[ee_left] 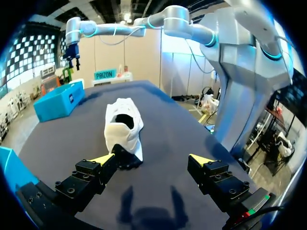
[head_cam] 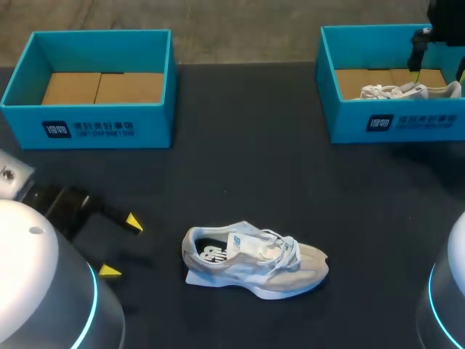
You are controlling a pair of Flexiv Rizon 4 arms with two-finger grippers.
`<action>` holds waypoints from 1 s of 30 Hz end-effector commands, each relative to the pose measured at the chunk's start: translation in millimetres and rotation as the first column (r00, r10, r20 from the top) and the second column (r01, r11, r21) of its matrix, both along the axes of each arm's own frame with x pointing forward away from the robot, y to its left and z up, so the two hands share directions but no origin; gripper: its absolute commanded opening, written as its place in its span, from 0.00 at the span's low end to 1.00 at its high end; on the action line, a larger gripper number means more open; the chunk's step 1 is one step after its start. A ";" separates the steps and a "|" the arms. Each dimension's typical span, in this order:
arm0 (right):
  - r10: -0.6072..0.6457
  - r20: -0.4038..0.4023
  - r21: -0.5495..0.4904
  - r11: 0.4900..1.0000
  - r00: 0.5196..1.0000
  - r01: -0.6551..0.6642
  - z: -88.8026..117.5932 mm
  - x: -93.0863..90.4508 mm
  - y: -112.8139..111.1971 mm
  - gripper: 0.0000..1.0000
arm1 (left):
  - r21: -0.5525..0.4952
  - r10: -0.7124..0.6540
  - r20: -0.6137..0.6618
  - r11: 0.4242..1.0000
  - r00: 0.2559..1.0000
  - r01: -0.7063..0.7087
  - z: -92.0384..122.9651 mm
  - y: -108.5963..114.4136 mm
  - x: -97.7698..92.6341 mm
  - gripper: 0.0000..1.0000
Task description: Take the shoe out of the shoebox, open the shoe tongue, remove and reinsert the insole, then place the shoe into the shoebox
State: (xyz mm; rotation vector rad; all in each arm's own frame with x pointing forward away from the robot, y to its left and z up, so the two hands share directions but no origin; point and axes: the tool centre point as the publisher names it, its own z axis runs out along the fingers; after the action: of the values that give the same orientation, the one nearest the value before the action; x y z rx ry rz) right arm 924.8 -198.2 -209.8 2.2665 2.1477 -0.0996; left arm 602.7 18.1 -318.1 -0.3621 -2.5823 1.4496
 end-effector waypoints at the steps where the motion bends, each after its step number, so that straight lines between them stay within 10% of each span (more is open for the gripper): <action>1: -0.001 0.002 0.000 1.000 1.000 0.001 -0.3 -1.0 -0.2 1.00 | -0.065 -0.028 -0.019 0.998 0.999 0.026 -16.3 2.3 0.2 1.00; 30: -0.001 0.002 0.000 1.000 1.000 0.001 -0.3 -1.0 -0.2 1.00 | -0.203 0.114 -0.148 0.969 0.982 -0.143 -48.4 -16.5 6.7 1.00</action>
State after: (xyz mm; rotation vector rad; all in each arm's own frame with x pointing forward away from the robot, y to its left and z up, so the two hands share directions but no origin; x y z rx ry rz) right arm 924.8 -198.3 -209.8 2.2668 2.1473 -0.0994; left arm 612.3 5.4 -355.9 -0.1454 -2.4004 1.7046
